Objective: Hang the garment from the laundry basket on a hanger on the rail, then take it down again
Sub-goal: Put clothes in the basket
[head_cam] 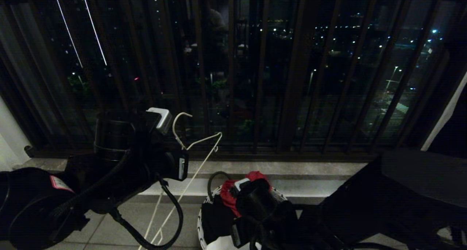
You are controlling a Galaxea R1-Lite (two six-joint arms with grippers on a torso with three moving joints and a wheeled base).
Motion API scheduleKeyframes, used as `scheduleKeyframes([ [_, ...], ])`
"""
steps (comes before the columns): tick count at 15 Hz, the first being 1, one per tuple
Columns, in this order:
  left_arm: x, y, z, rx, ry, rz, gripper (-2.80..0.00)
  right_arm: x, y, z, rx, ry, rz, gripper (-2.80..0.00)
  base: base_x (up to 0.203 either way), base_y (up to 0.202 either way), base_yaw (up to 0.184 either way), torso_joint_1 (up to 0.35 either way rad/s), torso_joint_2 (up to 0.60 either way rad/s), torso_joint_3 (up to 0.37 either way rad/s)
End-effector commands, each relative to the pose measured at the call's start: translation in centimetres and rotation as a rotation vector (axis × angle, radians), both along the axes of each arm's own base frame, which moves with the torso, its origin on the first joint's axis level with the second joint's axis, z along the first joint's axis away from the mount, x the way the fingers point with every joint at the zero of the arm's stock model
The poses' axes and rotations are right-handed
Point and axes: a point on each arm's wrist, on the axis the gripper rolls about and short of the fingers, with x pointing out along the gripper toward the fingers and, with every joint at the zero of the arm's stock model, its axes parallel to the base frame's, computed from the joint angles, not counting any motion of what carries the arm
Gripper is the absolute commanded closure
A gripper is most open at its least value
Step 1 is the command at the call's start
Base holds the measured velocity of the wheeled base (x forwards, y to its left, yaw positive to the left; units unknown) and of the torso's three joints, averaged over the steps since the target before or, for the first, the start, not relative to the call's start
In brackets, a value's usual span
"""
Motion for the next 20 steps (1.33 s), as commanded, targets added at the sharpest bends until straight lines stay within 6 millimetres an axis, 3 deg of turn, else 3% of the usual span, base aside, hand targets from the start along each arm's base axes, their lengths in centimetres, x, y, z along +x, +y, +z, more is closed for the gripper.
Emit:
scheduleKeyframes([
  [1, 0.2, 0.3, 0.7, -0.008, -0.009, 0.015, 0.00, -0.3, 0.6, -1.8, -0.057, 0.048, 0.016, 0.00, 0.000, 0.000, 0.000, 0.000, 0.00, 0.000],
  [6, 0.4, 0.6, 0.9, -0.009, -0.013, 0.029, 0.00, -0.9, 0.7, -3.2, -0.236, 0.132, 0.090, 0.00, 0.000, 0.000, 0.000, 0.000, 0.00, 0.000],
  [7, 0.4, 0.6, 1.0, -0.011, -0.016, 0.031, 0.00, -1.3, 0.9, -3.3, -0.262, 0.134, 0.118, -2.80, 0.000, 0.000, 0.000, 0.000, 0.00, 0.000],
  [13, 0.6, 1.2, 1.6, -0.020, -0.035, 0.052, 0.00, -4.6, 2.5, -4.4, -0.423, 0.081, 0.310, -2.80, 0.000, 0.000, 0.000, 0.000, 0.00, 0.000],
  [17, 0.5, 1.3, 1.4, -0.014, -0.028, 0.046, 0.00, -4.5, 2.7, -4.3, -0.407, 0.067, 0.308, -2.80, 0.000, 0.000, 0.000, 0.000, 0.00, 0.000],
  [20, -0.7, 1.7, 1.5, -0.036, -0.026, -0.020, 0.00, -4.4, 2.7, -3.9, -0.405, 0.052, 0.299, -2.80, 0.000, 0.000, 0.000, 0.000, 0.00, 0.000],
])
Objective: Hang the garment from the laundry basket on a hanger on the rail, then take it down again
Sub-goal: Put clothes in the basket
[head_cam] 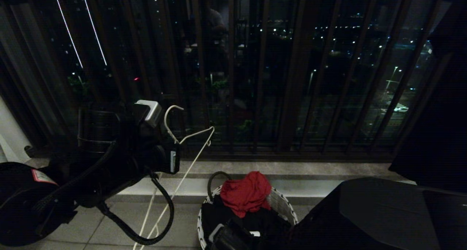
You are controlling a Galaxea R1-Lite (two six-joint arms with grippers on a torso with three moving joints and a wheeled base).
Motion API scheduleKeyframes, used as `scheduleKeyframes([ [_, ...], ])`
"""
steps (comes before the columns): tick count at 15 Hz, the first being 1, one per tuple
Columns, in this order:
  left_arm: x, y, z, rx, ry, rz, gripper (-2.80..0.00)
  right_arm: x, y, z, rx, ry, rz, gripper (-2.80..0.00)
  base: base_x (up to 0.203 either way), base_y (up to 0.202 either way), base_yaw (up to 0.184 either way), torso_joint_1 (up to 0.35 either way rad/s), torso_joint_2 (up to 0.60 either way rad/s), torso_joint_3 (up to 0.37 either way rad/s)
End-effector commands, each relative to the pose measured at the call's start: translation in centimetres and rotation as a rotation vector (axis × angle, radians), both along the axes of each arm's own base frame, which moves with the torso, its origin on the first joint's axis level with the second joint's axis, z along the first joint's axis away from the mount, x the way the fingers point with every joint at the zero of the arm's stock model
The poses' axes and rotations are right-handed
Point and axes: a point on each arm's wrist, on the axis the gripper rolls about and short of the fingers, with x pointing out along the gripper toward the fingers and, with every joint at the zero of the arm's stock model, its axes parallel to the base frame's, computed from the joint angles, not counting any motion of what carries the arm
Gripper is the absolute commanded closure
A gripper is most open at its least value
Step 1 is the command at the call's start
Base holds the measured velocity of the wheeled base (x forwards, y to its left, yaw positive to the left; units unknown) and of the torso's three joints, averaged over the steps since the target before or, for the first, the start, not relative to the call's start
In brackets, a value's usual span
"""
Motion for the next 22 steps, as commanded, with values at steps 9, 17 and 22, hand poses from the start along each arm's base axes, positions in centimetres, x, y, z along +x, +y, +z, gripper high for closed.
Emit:
scheduleKeyframes([
  [9, -0.6, 0.7, 0.3, 0.052, 0.042, -0.043, 0.00, 0.0, 0.0, 1.0, 0.017, -0.021, -0.007, -2.80, 0.000, 0.000, 0.000, 0.001, 0.00, -0.074],
  [17, -0.4, 0.7, 0.5, 0.052, 0.038, -0.035, 0.00, -0.2, -0.2, 1.4, 0.014, -0.025, -0.005, -2.80, 0.000, 0.000, 0.000, 0.002, 0.00, -0.200],
  [22, -0.3, 0.7, 0.5, 0.054, 0.041, -0.034, 0.00, -1.0, 0.0, 1.1, 0.002, -0.020, 0.016, -2.80, 0.000, 0.000, 0.000, 0.001, 0.00, -0.200],
])
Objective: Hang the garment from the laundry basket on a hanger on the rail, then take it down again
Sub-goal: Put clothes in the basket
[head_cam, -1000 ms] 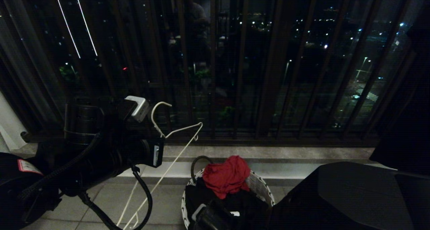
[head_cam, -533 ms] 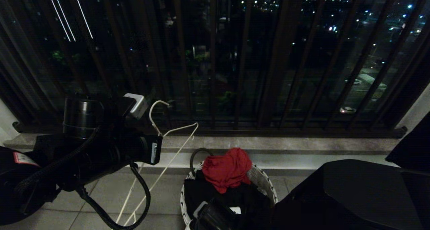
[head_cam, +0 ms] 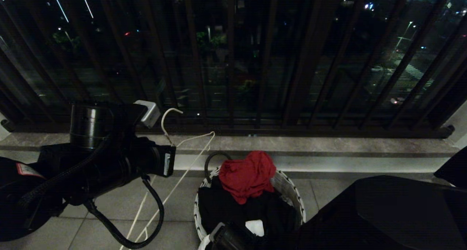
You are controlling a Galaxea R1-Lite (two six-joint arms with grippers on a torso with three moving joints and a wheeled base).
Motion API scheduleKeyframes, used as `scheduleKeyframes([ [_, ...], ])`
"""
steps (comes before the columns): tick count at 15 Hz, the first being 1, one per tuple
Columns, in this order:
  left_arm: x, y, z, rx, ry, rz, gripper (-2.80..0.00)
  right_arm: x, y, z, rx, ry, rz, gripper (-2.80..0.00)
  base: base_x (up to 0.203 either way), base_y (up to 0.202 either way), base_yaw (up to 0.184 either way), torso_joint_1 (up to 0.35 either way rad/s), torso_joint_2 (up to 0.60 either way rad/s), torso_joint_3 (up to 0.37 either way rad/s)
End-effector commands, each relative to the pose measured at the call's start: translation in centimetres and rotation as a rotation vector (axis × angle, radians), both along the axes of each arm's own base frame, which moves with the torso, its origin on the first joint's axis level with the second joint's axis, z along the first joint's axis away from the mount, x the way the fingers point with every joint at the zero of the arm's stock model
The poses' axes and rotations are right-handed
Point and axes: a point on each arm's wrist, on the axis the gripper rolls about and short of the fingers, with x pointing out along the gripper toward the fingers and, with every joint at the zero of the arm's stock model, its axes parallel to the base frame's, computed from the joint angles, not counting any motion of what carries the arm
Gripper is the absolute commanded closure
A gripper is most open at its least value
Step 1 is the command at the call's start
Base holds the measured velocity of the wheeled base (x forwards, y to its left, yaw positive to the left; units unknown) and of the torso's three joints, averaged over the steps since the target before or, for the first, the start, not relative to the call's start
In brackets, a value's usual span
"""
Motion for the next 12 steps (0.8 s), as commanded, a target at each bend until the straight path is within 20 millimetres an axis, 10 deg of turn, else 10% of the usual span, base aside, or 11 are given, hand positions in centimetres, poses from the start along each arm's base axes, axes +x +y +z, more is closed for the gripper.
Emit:
scheduleKeyframes([
  [1, 0.0, 0.0, 0.0, -0.001, -0.002, 0.001, 0.00, 0.0, 0.1, 0.0, 0.000, -0.003, 0.001, -2.80, 0.000, 0.000, 0.000, 0.007, 0.00, -0.194],
  [10, -1.1, 0.6, 0.4, -0.007, -0.016, -0.005, 0.00, 0.7, 0.0, 0.3, 0.006, -0.018, 0.001, -2.80, 0.000, 0.000, 0.000, 0.004, 0.00, -0.164],
  [11, -1.2, 0.6, 0.4, -0.010, -0.018, -0.010, 0.00, 0.8, -0.1, 0.4, 0.007, -0.019, -0.002, 0.00, 0.000, 0.000, 0.000, 0.001, 0.00, -0.035],
  [12, -1.3, 0.6, 0.4, -0.016, -0.021, -0.021, 0.00, 0.9, -0.1, 0.5, 0.010, -0.021, -0.003, 0.00, 0.000, 0.000, 0.000, 0.000, 0.00, 0.000],
])
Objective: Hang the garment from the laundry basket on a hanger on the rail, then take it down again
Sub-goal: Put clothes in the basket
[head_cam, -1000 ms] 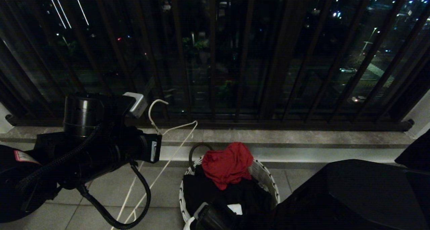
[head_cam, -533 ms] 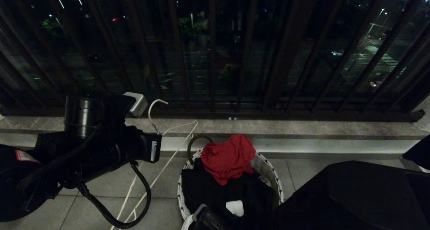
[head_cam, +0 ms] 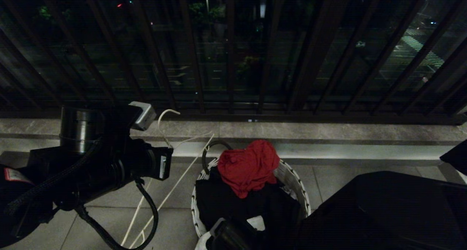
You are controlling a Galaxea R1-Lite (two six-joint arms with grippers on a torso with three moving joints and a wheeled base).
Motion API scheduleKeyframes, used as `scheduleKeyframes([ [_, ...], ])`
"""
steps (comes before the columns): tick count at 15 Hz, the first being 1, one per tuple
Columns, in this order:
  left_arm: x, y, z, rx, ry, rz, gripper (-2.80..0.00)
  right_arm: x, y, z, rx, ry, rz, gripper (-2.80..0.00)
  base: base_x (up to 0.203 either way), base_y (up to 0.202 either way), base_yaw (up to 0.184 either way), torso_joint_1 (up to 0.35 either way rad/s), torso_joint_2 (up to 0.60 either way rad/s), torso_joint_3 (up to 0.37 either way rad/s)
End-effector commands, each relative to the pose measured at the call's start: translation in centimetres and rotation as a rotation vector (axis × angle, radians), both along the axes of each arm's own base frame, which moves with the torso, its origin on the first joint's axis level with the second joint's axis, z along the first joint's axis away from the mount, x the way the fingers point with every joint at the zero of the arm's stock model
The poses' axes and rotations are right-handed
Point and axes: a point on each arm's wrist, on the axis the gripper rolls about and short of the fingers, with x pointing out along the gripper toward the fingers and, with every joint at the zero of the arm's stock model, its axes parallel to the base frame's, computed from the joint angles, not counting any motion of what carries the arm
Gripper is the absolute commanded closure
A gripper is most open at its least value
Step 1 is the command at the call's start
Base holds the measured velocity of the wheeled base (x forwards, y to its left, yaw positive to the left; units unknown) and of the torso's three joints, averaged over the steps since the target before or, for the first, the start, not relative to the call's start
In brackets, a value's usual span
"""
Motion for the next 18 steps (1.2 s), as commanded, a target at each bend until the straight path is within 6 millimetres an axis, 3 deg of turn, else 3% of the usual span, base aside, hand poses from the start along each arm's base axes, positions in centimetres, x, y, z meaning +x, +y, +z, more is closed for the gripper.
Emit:
scheduleKeyframes([
  [1, -0.4, 0.2, 0.3, -0.010, -0.014, -0.008, 0.00, 0.1, -0.1, 0.4, 0.008, -0.007, -0.004, 0.00, 0.000, 0.000, 0.000, 0.000, 0.00, 0.000],
  [13, 0.0, 0.2, -0.1, 0.028, -0.010, -0.007, 0.00, -0.1, -0.3, 3.0, 0.067, -0.040, -0.007, 0.00, 0.000, 0.000, 0.000, 0.000, 0.00, 0.000],
  [15, 0.0, 0.3, -0.1, 0.028, -0.012, -0.007, 0.00, -0.1, -0.3, 4.6, 0.107, -0.065, -0.009, 0.00, 0.000, 0.000, 0.000, 0.000, 0.00, 0.000],
  [18, 0.0, 0.3, -0.1, 0.028, -0.009, -0.005, 0.00, 1.1, -0.7, 8.6, 0.212, -0.142, -0.056, 0.00, 0.000, 0.000, 0.000, 0.000, 0.00, 0.000],
])
